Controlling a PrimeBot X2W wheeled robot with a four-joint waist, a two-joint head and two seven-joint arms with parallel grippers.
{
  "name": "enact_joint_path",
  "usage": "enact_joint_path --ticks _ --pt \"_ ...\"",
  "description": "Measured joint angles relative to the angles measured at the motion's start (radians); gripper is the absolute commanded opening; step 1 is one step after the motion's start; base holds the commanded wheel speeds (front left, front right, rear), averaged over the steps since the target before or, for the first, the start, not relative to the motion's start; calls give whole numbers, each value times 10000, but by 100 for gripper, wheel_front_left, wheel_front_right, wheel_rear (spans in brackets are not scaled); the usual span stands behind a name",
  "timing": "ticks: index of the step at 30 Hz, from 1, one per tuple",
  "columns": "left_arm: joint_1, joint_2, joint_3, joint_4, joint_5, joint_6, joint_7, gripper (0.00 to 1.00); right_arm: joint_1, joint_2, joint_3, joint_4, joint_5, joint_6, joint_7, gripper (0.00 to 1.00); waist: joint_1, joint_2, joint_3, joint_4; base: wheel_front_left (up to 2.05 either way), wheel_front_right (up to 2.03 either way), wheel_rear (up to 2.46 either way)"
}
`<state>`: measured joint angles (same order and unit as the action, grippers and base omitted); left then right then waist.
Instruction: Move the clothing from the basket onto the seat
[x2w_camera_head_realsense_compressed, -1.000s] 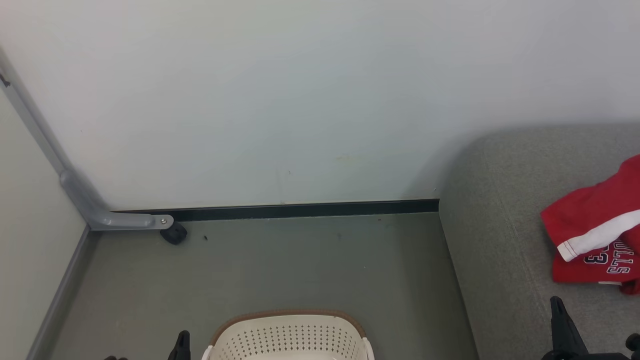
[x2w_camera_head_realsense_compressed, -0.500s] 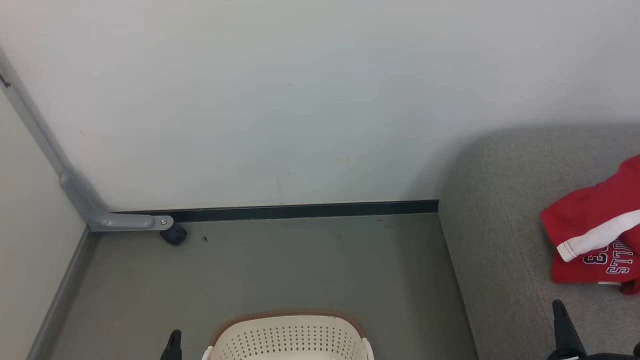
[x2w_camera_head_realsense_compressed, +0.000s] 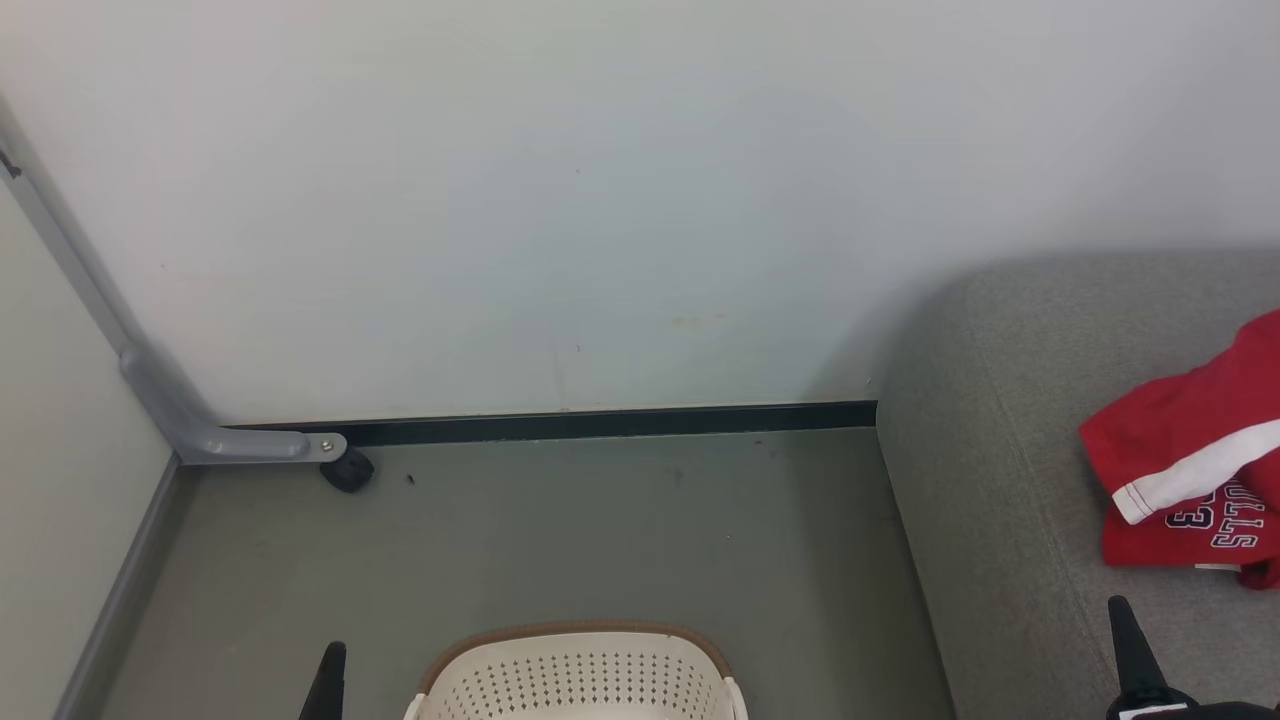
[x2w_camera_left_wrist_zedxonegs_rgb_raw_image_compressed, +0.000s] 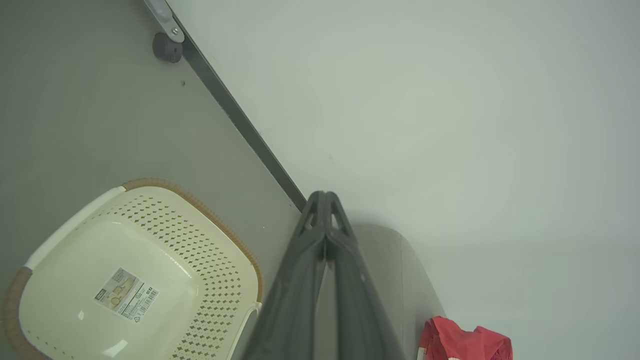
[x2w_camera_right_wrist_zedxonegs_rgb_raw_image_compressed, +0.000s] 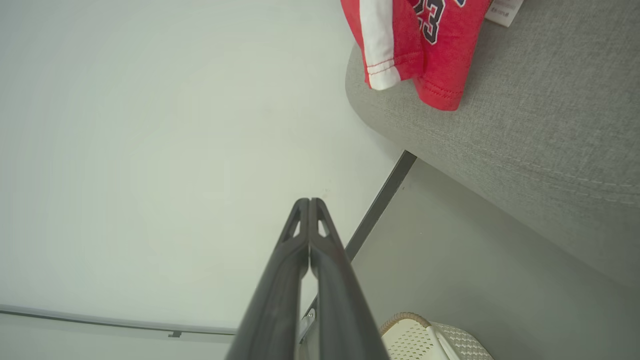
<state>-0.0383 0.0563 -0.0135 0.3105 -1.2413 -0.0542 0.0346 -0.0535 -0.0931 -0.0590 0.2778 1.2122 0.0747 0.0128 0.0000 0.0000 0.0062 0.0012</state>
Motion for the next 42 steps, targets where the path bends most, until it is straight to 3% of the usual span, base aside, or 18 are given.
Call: enact_joint_path --ticks 27,42 --pt "-294 -148 986 -29 -3375 -625 756 0 -207 481 -754 211 3730 401 970 0 0 0 -45 -13 0 0 0" --pt "-391 -174 1005 -36 -3591 -692 784 0 -212 499 -790 215 3810 401 1005 0 1 0 -45 -13 0 0 0"
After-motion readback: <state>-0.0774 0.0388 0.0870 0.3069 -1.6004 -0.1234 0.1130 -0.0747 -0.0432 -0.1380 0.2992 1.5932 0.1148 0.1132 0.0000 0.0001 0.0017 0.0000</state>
